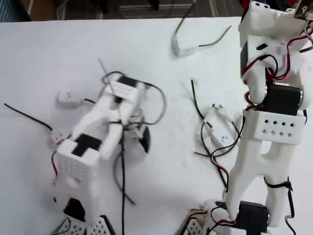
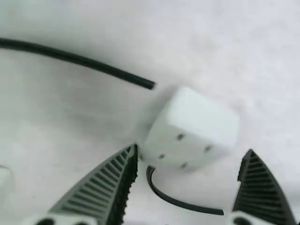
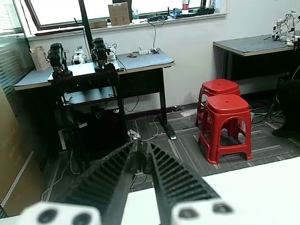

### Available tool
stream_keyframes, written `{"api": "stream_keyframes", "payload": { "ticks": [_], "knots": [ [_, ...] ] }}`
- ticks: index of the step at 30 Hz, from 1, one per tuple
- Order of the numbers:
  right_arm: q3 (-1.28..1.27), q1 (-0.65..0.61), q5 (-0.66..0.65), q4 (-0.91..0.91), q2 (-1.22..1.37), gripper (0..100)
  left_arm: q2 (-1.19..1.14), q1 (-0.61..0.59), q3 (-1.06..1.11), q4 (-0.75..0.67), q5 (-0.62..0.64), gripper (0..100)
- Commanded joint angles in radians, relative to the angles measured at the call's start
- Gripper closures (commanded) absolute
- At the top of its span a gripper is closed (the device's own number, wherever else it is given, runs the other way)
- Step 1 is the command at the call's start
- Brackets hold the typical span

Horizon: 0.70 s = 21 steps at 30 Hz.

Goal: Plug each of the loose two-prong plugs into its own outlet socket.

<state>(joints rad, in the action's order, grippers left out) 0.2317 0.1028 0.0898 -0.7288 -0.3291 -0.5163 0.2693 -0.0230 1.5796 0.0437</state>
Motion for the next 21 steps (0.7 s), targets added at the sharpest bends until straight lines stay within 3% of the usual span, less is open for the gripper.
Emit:
{"api": "stream_keyframes", "payload": {
  "ticks": [1,14,21],
  "knots": [
    [0.034,0.002,0.003,0.001,-0.047,98.1,0.036,0.099,-0.041,0.055,-0.003,66],
    [0.034,0.002,0.002,0.002,-0.047,98.1,0.099,0.058,-0.051,0.041,-0.012,66],
    [0.034,0.002,0.002,0.002,-0.047,98.1,0.054,-0.191,-0.051,-0.12,-0.025,66]
  ]
}}
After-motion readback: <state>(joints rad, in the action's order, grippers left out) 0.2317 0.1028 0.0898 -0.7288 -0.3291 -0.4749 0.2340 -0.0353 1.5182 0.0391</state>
